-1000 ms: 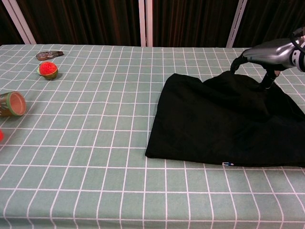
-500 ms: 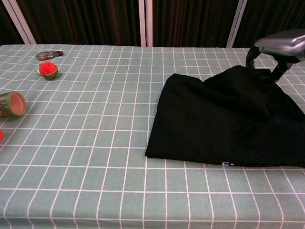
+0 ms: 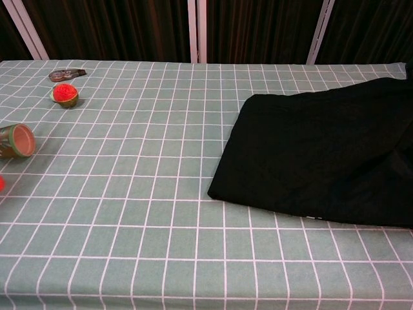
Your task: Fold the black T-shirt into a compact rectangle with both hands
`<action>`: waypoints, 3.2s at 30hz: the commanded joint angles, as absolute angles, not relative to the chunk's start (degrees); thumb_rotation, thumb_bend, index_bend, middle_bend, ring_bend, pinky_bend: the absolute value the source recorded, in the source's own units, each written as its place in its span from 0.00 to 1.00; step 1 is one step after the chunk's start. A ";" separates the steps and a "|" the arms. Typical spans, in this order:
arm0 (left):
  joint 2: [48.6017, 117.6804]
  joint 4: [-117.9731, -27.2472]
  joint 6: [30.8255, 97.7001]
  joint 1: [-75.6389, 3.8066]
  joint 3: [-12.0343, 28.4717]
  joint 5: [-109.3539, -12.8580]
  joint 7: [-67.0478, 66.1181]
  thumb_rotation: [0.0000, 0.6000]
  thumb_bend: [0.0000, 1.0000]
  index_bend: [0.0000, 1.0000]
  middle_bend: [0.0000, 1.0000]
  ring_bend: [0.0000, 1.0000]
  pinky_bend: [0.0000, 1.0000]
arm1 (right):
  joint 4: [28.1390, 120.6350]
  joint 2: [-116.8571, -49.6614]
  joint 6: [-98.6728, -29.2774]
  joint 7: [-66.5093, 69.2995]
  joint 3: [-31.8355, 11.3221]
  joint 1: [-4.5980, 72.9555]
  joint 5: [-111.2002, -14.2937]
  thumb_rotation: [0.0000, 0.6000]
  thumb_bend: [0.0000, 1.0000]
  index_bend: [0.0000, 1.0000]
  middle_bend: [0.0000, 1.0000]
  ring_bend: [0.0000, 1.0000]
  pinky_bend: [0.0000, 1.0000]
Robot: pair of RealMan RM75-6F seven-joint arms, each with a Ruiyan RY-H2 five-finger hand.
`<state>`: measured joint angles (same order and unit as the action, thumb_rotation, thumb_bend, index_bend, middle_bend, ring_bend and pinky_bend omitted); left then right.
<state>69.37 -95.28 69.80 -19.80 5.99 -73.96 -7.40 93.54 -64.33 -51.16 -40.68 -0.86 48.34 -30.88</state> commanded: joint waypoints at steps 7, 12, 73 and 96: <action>71.96 -92.26 68.54 -22.41 4.20 -79.80 -11.13 1.00 0.10 0.19 0.08 0.04 0.17 | 87.42 -70.92 -49.54 -44.14 1.70 50.40 -26.99 1.00 0.16 0.01 0.08 0.00 0.01; 71.97 -91.67 71.50 -21.66 3.96 -82.48 -9.78 1.00 0.11 0.19 0.08 0.04 0.17 | 96.77 -64.23 -53.33 -35.28 0.27 46.05 -39.51 1.00 0.20 0.00 0.07 0.00 0.00; 71.50 -92.97 73.47 -18.36 2.90 -81.93 -9.13 1.00 0.11 0.19 0.08 0.04 0.17 | 82.30 -69.40 -55.03 -4.46 2.78 23.00 -71.25 1.00 0.25 0.15 0.17 0.08 0.15; 70.08 -91.51 74.46 -16.73 3.43 -80.14 -6.61 1.00 0.11 0.19 0.08 0.04 0.17 | 81.79 -85.66 -45.17 -8.20 -5.14 36.35 -73.35 1.00 0.30 0.15 0.17 0.08 0.16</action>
